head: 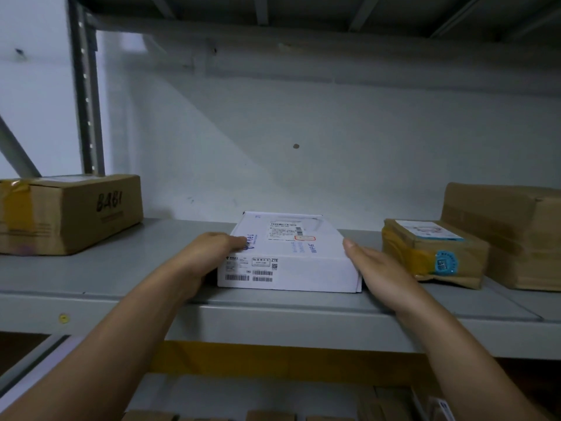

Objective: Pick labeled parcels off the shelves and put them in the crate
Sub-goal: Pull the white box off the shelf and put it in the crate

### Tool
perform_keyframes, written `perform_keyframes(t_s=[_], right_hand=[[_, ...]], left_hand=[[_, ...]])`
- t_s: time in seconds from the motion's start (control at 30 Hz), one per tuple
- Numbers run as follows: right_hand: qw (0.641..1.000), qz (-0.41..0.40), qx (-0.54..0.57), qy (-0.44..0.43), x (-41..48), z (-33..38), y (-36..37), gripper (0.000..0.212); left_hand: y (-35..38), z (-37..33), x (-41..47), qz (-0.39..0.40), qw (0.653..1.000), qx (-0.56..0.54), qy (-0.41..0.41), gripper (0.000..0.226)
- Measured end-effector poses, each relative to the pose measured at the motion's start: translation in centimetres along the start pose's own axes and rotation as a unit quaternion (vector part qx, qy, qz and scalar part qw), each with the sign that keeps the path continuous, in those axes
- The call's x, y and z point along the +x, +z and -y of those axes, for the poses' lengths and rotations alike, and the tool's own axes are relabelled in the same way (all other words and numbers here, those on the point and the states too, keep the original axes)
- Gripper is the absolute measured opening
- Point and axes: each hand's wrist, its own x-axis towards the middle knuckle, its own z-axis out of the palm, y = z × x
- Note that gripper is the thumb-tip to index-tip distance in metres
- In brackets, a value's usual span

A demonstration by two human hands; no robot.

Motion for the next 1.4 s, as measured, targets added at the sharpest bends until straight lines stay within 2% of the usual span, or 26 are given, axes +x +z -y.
perform_keyframes(t_s=[0.17, 0.3, 0.4, 0.53, 0.73, 0.9, 1.13, 1.27, 1.4], right_hand=[[0.997, -0.007, 0.069, -0.013, -0.6, -0.5, -0.4, 0.028], [0.992, -0.010, 0.109, -0.060, -0.7, -0.9, -0.4, 0.016], [0.988, -0.005, 0.125, -0.088, -1.0, -0.8, -0.4, 0.027], [0.985, -0.020, 0.132, -0.113, -1.2, -1.1, -0.7, 0.043], [0.976, -0.045, 0.185, -0.103, -1.2, -1.3, -1.0, 0.033], [0.965, -0.051, 0.242, -0.084, -1.3, -1.2, -1.2, 0.038], [0.952, -0.001, 0.285, -0.111, -1.1, -1.9, -1.8, 0.055], [0.946, 0.037, 0.298, -0.123, -0.7, -2.5, -2.2, 0.089], [0.939, 0.039, 0.320, -0.122, -0.6, -2.7, -2.3, 0.082]], left_hand=[[0.0, 0.8, -0.3, 0.016, 0.999, -0.015, 0.043, 0.017], [-0.1, 1.3, -0.6, 0.041, 0.993, -0.038, 0.105, 0.024], [-0.3, 1.5, -0.5, 0.053, 0.984, -0.096, 0.138, 0.036], [-0.4, 1.3, -0.5, 0.067, 0.977, -0.157, 0.129, 0.056], [-0.8, 1.7, -0.6, 0.080, 0.969, -0.174, 0.159, 0.075], [-1.0, 1.7, -1.0, 0.127, 0.958, -0.151, 0.206, 0.088], [-1.1, 2.0, -1.2, 0.135, 0.945, -0.152, 0.255, 0.090], [-1.2, 2.1, -1.1, 0.146, 0.943, -0.152, 0.258, 0.095], [-1.2, 2.3, -1.0, 0.160, 0.940, -0.153, 0.260, 0.099]])
